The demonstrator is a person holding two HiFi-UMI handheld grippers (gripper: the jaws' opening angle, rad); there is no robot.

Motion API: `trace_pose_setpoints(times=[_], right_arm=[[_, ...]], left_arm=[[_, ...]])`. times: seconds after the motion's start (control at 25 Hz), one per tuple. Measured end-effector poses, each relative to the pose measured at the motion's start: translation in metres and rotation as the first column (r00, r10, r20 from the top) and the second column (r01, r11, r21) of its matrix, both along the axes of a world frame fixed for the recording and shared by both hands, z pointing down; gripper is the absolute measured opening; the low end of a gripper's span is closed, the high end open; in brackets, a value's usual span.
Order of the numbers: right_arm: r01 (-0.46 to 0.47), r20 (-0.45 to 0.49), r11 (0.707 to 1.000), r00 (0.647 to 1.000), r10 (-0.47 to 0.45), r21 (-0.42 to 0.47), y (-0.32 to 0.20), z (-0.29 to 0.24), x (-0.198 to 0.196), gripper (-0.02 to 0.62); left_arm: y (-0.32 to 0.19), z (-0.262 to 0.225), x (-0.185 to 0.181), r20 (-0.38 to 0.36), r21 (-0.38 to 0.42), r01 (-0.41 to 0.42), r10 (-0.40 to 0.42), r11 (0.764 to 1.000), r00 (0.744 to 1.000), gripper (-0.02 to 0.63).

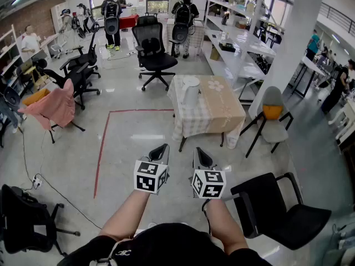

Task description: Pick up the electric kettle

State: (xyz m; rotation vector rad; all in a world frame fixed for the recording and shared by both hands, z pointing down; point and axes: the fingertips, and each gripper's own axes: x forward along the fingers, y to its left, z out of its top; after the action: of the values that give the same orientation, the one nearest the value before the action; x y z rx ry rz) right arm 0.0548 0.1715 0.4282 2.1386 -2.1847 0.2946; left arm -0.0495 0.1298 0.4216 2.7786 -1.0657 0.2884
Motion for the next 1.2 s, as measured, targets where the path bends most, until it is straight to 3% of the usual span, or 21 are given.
trace_pose_setpoints(times=[0.56, 1.2], right_arm=[[-0.025, -0.005, 1.000, 1.000, 0.025, 0.020, -0.014, -0.013, -0.024, -0.003], [-0.032, -0.039, 0.999, 0.999, 0.032, 0.000, -0.035, 0.000, -0.087, -0.003]], left_arm=[[-0.012, -0.015, -0.020, -0.003, 0.032, -0.039, 0.040, 0.999, 0.999, 0.000], [-0.036, 0.011, -0.088, -0.027, -0.015, -0.062, 0.061, 0.998, 0.998, 0.000]])
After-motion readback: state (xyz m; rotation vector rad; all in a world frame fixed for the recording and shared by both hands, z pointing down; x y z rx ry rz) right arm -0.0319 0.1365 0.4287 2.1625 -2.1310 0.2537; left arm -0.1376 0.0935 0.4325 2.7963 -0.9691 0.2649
